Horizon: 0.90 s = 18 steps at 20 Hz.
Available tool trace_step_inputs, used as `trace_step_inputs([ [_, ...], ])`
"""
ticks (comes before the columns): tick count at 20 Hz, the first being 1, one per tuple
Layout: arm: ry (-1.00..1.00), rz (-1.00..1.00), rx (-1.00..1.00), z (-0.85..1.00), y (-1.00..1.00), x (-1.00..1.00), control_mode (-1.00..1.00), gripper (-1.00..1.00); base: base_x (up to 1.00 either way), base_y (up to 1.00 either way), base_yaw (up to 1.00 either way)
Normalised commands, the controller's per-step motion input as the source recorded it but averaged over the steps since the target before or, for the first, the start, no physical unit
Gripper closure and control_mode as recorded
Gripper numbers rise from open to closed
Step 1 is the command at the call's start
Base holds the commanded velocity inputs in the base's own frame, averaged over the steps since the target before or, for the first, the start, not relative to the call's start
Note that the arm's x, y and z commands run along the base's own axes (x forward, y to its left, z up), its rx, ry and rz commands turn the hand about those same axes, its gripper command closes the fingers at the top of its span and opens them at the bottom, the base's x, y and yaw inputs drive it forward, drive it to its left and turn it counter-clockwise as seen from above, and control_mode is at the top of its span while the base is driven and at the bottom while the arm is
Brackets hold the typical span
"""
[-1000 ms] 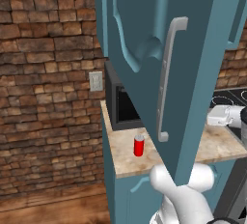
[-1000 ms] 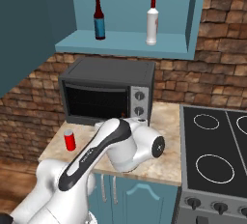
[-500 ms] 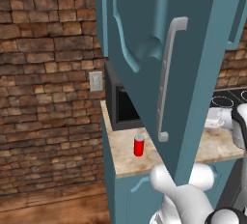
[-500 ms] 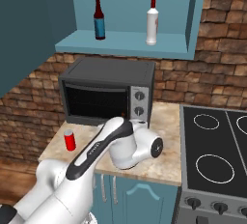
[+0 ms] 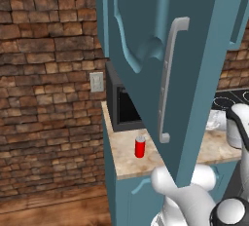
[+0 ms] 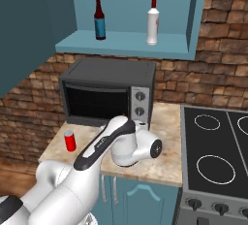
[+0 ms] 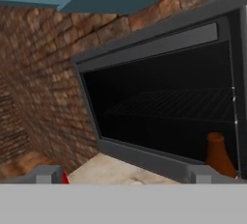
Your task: Sort all alcoholic drinks to one cabinet, and non-alcoholic drinks to the other.
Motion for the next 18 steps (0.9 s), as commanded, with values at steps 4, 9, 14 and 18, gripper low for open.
trace_step_inputs([
  [4, -0.03, 0.0, 0.0, -0.11, 0.0, 0.21, -1.0, -1.0, 0.0, 0.0, 0.0],
  [9, -0.02, 0.0, 0.0, -0.14, 0.0, 0.2, -1.0, -1.0, 0.0, 0.0, 0.0],
  [14, -0.02, 0.0, 0.0, -0.1, 0.0, 0.21, -1.0, -1.0, 0.0, 0.0, 0.0],
  [18, -0.02, 0.0, 0.0, -0.08, 0.0, 0.22, -1.0, -1.0, 0.0, 0.0, 0.0],
])
